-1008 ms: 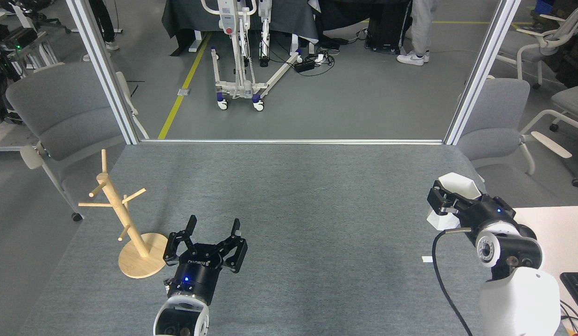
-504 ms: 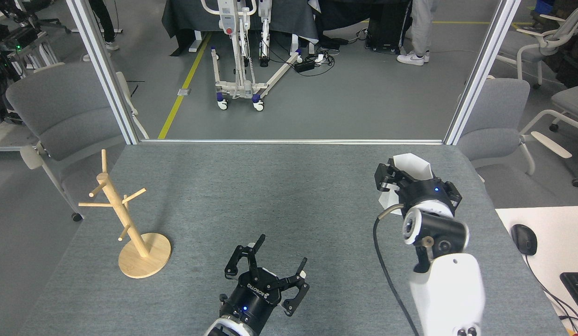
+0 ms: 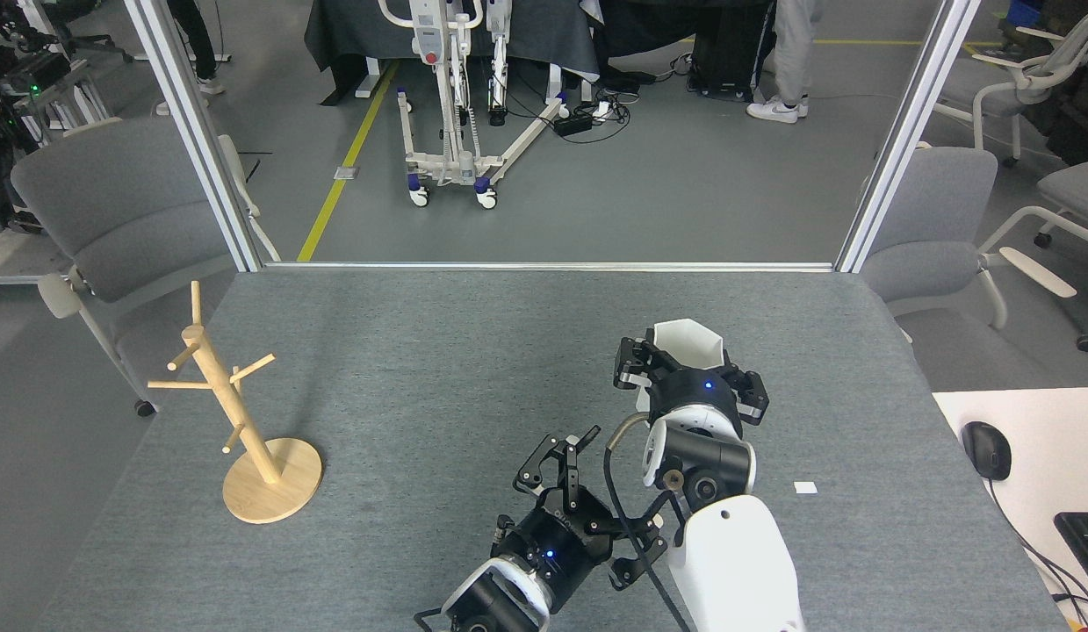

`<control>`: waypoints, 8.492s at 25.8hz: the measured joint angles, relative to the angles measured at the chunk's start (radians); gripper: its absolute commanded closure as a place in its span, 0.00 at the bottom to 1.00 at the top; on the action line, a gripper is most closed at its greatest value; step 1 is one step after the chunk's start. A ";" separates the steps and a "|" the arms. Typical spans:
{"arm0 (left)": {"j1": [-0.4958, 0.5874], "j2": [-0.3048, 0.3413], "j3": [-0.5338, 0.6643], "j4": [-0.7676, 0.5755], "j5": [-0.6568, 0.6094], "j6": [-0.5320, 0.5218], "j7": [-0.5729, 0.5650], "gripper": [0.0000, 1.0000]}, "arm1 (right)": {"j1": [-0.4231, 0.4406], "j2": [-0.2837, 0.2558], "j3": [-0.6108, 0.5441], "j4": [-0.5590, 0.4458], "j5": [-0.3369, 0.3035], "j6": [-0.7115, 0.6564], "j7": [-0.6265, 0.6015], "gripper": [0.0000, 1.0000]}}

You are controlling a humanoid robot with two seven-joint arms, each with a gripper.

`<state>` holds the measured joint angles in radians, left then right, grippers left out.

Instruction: Hang cup on storage rack

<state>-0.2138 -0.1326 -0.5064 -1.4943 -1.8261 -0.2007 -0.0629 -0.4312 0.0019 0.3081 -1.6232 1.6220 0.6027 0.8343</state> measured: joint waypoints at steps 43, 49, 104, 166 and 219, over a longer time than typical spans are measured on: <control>-0.243 -0.006 -0.002 0.299 0.242 0.071 -0.047 1.00 | 0.037 0.121 0.106 0.062 0.053 0.023 -0.004 0.88; -0.243 -0.005 -0.001 0.298 0.241 0.063 -0.067 1.00 | 0.037 0.122 0.105 0.062 0.052 0.027 0.001 0.07; 0.478 0.387 0.672 -0.193 0.234 0.003 0.065 1.00 | 0.283 -0.191 -0.532 0.324 -0.173 -0.878 -0.968 0.01; 0.015 0.390 0.852 0.115 -0.130 0.074 -0.027 1.00 | 0.427 -0.057 -0.601 0.140 -0.153 -0.875 -0.890 0.00; 0.034 0.286 0.787 0.173 -0.167 0.078 -0.007 0.03 | 0.357 -0.048 -0.607 0.217 -0.148 -0.870 -0.888 0.00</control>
<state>-0.1794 0.1530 0.2810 -1.3218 -1.9932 -0.1226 -0.0695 -0.0741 -0.0463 -0.2991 -1.4061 1.4743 -0.2669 -0.0542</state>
